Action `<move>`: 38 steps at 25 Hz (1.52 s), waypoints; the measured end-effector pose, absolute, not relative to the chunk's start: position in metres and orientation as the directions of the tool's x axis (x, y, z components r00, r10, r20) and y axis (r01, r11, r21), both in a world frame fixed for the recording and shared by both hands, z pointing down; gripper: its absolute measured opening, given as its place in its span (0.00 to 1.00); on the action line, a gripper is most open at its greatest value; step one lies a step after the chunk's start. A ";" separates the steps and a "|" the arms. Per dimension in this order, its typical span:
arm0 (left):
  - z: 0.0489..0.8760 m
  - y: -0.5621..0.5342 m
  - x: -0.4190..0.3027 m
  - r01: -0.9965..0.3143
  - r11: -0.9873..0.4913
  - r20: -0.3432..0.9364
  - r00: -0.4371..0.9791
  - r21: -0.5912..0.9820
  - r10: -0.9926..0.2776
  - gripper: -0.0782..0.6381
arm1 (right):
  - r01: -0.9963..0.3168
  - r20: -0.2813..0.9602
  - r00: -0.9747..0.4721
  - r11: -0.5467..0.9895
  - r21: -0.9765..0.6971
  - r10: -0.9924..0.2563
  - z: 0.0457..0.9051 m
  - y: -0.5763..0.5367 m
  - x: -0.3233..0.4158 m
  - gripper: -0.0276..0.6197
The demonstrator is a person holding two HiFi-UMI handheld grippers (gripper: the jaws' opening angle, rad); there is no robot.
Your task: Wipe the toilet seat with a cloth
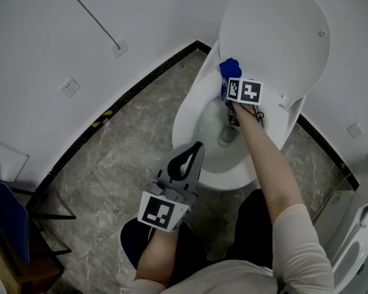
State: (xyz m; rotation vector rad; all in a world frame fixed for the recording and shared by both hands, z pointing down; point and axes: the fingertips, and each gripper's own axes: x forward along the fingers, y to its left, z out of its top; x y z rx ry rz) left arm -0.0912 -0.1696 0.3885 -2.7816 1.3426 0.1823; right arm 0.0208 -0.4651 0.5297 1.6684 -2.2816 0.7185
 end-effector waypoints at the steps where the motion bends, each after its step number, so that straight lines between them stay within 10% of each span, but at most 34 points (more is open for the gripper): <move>1: 0.389 -0.170 -0.092 -0.782 -0.623 -0.127 0.617 0.012 -0.777 0.12 | -0.937 0.454 -0.333 0.237 -0.255 -0.827 0.530 -0.466 0.019 0.14; 38: 0.385 -0.162 -0.104 -0.799 -0.601 -0.137 0.594 0.011 -0.792 0.12 | -0.886 0.416 -0.463 0.400 -0.234 -0.782 0.532 -0.456 -0.049 0.14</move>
